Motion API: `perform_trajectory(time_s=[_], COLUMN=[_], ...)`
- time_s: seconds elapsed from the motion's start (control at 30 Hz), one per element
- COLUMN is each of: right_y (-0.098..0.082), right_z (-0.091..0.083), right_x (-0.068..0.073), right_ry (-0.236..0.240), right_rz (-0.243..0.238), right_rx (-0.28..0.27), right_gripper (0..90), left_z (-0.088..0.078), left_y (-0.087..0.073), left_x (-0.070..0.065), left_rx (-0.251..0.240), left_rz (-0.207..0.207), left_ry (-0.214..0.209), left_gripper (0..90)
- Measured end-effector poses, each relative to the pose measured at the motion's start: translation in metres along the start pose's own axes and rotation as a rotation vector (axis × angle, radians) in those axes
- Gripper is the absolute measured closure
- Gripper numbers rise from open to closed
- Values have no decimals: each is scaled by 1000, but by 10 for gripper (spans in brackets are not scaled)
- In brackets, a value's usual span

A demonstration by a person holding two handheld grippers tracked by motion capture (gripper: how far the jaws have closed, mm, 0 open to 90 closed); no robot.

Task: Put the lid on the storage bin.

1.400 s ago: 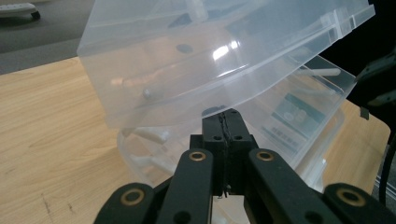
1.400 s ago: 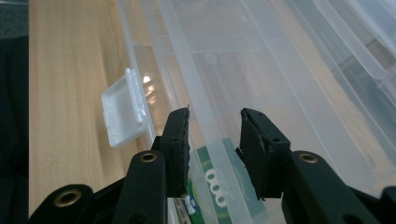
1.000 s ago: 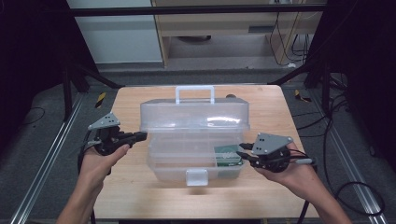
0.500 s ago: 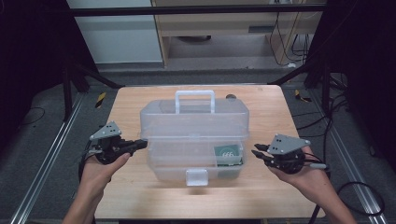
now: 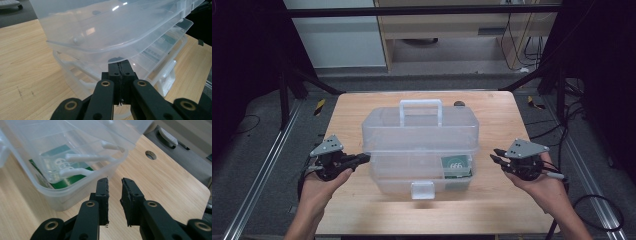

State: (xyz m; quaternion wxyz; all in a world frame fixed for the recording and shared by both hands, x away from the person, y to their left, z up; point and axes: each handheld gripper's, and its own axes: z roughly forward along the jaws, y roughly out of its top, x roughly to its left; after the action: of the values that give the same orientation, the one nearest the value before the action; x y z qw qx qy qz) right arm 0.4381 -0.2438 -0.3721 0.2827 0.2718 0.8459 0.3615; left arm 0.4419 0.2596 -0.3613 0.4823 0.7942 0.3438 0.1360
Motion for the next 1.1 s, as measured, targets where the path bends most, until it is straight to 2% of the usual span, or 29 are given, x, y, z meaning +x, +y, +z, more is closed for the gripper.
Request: perform_trajectory(time_s=[0.23, 0.37, 0.63, 0.93, 1.1], right_y=[-16, -21, -31, -31, -32], right_z=[10, 13, 15, 22, 24], right_x=[-7, -9, -6, -4, -2], right_ry=[-32, -33, -36, -34, -28], right_rz=[57, 67, 87, 88, 88], right_rx=[13, 16, 14, 19, 24], right_gripper=[754, 752, 750, 749, 746], left_z=[0, 0, -2, -1, 1], left_y=[-3, -5, -15, -27, -39], left_x=[-2, -3, -8, -9, -7], left_rx=[5, 4, 13, 2, -4], left_rz=[5, 9, 44, 34, 13], left_ry=[11, 13, 32, 29, 23], left_gripper=[897, 897, 897, 897, 897])
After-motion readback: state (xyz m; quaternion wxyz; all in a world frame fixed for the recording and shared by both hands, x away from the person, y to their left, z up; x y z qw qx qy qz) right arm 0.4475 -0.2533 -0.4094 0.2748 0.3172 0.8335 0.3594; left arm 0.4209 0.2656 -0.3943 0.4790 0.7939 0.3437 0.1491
